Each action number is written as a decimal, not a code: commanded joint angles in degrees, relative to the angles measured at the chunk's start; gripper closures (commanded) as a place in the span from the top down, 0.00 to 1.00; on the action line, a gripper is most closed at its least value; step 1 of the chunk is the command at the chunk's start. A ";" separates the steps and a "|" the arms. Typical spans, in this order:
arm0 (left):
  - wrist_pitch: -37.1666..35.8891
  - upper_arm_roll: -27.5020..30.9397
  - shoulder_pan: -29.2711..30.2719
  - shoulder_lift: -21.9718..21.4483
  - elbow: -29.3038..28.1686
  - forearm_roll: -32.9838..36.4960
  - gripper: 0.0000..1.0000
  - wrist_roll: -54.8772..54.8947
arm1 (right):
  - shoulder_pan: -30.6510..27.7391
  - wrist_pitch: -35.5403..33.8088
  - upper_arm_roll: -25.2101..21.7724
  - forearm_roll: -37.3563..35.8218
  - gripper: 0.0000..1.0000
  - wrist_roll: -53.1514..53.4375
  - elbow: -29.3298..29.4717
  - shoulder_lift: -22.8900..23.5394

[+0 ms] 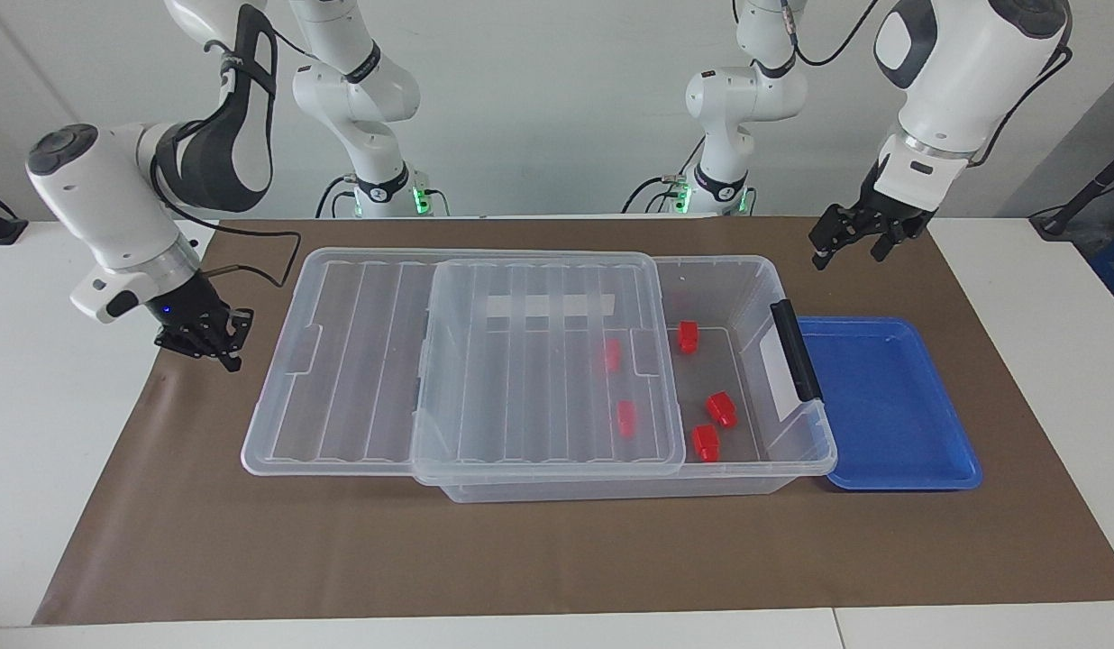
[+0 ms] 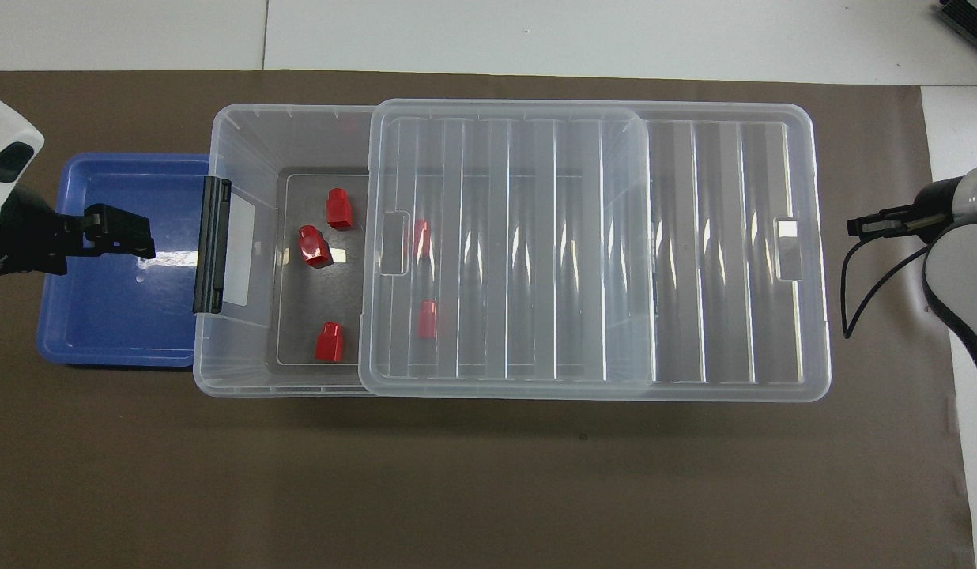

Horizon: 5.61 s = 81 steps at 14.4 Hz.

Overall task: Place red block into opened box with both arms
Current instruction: 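Reach the right gripper to the edge of the clear lid, then slide the clear lid toward the left gripper to close the box, then release the lid and withdraw the right gripper from the box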

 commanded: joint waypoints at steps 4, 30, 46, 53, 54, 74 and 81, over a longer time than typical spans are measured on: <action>1.34 0.08 0.24 -1.45 -1.83 -1.13 1.00 -0.37 | 3.13 0.88 1.05 5.46 0.00 -1.15 1.43 1.33; 1.60 0.08 0.24 -1.36 -1.92 -1.13 1.00 -0.46 | 17.55 1.58 1.14 5.46 0.00 15.64 0.55 1.15; 1.60 0.17 0.24 -1.37 -1.92 -0.95 1.00 -0.19 | 17.72 1.32 1.14 7.83 0.00 15.90 0.46 0.98; 1.60 0.17 0.15 -1.37 -1.92 -0.51 1.00 -0.19 | 16.85 -0.78 0.44 6.43 0.99 16.08 0.82 0.02; 1.60 0.17 0.15 -1.36 -1.92 -0.42 1.00 -0.19 | 15.97 -1.49 0.26 4.77 1.00 16.17 0.90 -0.86; 1.42 0.08 -0.29 -1.36 -1.92 2.04 1.00 -0.19 | 9.11 -37.80 0.35 -8.95 1.00 29.97 18.40 -8.34; 1.34 0.08 -0.46 -1.36 -1.92 3.09 1.00 -0.19 | 9.11 -37.97 0.53 -10.98 1.00 26.28 16.90 -9.39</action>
